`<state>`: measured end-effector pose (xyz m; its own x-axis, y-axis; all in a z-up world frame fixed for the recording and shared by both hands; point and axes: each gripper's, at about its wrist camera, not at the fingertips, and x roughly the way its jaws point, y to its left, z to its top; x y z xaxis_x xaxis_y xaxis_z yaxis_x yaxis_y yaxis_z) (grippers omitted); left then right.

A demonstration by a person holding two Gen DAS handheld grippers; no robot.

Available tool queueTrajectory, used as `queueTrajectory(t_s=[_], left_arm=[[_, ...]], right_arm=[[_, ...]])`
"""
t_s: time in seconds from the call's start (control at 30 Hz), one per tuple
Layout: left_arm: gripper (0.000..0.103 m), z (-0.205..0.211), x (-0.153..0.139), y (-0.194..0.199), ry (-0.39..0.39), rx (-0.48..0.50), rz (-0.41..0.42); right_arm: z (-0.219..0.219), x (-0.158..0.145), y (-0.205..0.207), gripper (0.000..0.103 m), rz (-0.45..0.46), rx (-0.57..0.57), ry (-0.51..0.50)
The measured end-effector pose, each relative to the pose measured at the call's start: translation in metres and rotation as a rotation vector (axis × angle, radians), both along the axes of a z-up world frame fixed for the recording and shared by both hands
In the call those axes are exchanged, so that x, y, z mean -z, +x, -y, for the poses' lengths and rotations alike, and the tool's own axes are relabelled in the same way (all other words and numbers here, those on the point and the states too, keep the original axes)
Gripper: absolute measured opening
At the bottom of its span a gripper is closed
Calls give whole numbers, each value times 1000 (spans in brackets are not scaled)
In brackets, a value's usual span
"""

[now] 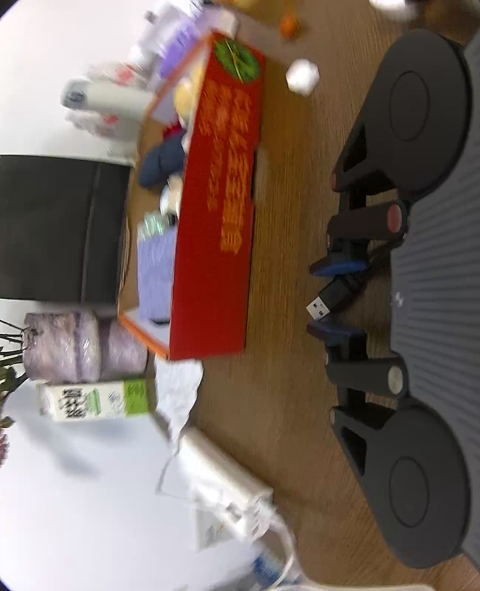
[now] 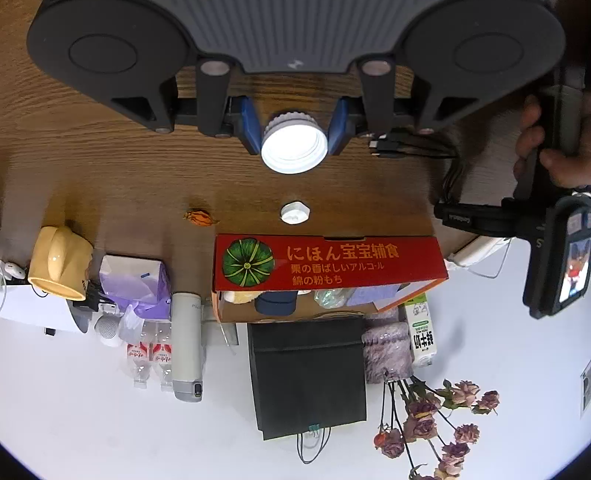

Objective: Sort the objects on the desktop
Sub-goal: 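Lift and carry the cable and cap toward the cardboard box with both tools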

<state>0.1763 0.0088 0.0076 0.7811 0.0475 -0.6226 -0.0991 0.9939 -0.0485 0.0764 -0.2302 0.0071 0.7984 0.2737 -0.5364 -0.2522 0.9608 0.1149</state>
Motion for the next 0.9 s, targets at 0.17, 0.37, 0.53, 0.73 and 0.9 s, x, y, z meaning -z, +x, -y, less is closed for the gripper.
queueTrajectory(t_s=[0.17, 0.37, 0.53, 0.73, 0.9], left_arm=[[14, 9, -25, -51, -82, 50, 194], [6, 7, -57, -98, -165, 132, 317], [6, 3, -75, -121, -188, 136, 370], [6, -5, -92, -146, -208, 149, 408], [6, -10, -119, -150, -208, 177, 486]], right_arm=[[-3, 1, -1, 38, 2, -8, 5], [-7, -13, -12, 38, 54, -16, 16], [-6, -26, -25, 38, 93, -6, 18], [-6, -49, -46, 38, 155, -4, 24], [-2, -82, -50, 38, 207, -26, 44]])
